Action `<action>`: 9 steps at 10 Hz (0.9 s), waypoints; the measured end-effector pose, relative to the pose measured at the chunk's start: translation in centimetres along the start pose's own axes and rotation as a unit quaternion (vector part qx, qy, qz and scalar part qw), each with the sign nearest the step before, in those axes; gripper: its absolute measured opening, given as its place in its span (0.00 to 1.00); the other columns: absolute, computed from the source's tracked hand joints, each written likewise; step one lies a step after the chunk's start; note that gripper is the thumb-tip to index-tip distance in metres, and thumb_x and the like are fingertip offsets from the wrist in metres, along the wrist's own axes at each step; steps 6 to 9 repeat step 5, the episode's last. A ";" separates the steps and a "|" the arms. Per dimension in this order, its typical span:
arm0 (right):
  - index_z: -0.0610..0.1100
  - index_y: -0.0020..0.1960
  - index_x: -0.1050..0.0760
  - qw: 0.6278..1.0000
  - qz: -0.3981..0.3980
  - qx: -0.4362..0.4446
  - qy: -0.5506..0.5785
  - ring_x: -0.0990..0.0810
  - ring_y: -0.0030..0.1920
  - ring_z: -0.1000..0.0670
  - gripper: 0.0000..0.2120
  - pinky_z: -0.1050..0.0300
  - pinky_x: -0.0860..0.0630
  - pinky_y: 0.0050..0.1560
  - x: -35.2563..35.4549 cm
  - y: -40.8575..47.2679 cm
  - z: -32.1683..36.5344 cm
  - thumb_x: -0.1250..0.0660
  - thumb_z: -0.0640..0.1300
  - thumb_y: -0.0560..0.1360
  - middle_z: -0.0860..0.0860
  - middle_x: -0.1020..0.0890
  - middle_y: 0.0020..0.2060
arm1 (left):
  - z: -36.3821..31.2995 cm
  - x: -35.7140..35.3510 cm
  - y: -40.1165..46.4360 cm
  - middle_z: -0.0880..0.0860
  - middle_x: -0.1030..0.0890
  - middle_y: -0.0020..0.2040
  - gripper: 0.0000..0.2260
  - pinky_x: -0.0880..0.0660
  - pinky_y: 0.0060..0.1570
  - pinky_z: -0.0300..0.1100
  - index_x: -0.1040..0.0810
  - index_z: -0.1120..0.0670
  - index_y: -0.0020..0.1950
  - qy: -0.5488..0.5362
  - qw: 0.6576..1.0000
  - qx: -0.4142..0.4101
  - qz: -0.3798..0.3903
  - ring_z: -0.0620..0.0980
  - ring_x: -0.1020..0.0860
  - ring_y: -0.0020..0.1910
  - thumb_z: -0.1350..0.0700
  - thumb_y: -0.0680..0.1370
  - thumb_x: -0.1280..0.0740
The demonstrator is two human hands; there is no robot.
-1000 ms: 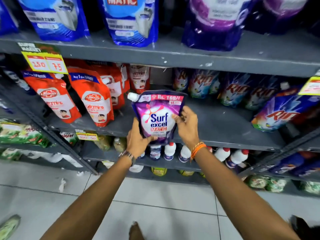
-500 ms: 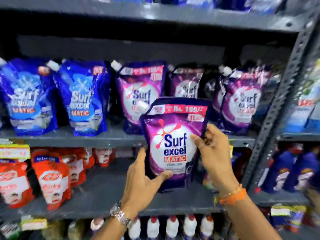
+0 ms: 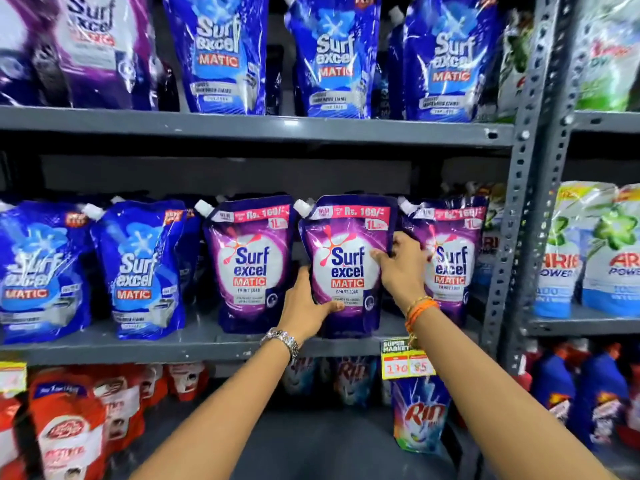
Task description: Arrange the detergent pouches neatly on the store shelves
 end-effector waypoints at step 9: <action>0.38 0.69 0.30 0.997 0.023 -0.065 0.021 0.19 0.56 0.44 0.22 0.60 0.25 0.50 0.9 0.3 -0.3 0.31 0.45 0.78 0.46 0.17 0.52 | 0.5 -0.8 0.7 0.56 0.24 0.70 0.45 0.27 0.68 0.51 0.44 0.53 0.78 -0.003 0.999 0.041 -0.013 0.55 0.25 0.69 0.52 0.69 0.21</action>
Point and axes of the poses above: each hand's wrist, its own y-axis towards the middle knuckle, its own x-axis out of the back of the hand, z = x × y, the point moved 1 cm from there along y, towards the middle knuckle
